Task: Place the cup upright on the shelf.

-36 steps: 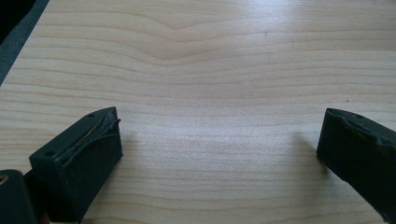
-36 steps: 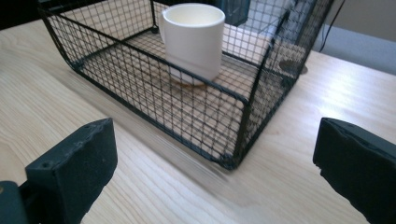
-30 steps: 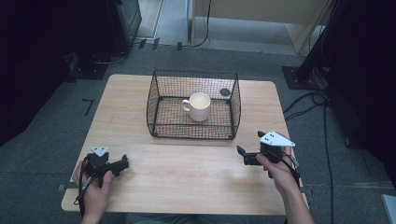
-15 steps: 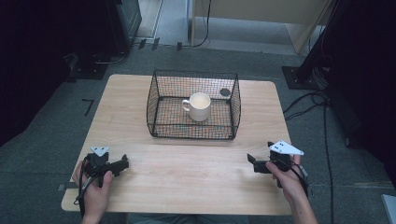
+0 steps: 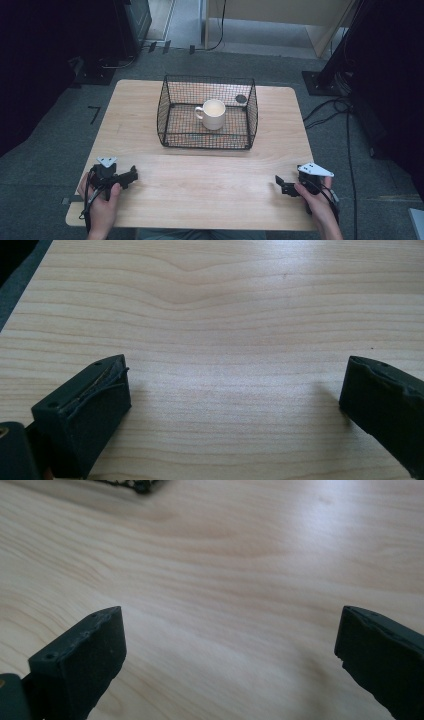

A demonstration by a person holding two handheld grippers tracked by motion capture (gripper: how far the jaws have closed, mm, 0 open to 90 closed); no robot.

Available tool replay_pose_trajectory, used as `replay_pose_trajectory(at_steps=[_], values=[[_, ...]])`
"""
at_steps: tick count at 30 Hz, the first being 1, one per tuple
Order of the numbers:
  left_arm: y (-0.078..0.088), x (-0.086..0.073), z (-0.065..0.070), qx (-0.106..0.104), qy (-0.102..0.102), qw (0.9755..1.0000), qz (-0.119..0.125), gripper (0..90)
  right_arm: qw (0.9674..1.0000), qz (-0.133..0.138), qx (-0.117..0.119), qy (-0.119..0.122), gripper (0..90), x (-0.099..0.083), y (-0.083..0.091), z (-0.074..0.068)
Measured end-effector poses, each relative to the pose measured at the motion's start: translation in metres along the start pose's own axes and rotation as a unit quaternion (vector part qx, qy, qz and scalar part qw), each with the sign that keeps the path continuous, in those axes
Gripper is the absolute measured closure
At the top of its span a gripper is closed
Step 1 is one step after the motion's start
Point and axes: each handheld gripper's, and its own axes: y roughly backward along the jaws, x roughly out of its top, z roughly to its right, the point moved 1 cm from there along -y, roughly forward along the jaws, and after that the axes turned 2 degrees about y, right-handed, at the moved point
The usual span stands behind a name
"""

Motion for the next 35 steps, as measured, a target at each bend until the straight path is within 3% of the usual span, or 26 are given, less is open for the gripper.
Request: replay_pose_trajectory(at_steps=[2,3,6,10,19,35], values=[[0.0,0.0,0.0,0.0,0.0,1.0,0.0,0.1,1.0,-0.007,-0.006,0.004,0.1,-0.003,0.001,0.001],[0.0,0.0,0.0,0.0,0.0,1.0,0.0,0.1,0.9995,-0.027,-0.014,0.005,0.2,-0.008,0.002,0.003],[0.0,0.0,0.0,0.0,0.0,1.0,0.0,0.1,0.9995,-0.023,-0.022,0.006,0.2,-0.012,0.007,0.005],[0.0,0.0,0.0,0.0,0.0,1.0,0.0,0.1,0.9981,-0.048,-0.035,0.012,0.1,-0.018,0.012,0.007],[-0.001,0.001,-0.001,-0.006,-0.006,1.0,-0.001,0.1,0.9979,-0.051,-0.039,-0.005,0.1,-0.028,0.024,0.012],[-0.002,0.003,-0.001,-0.001,0.0,1.0,0.0,0.0,0.9979,-0.053,-0.038,-0.003,0.0,-0.028,0.023,0.012]])
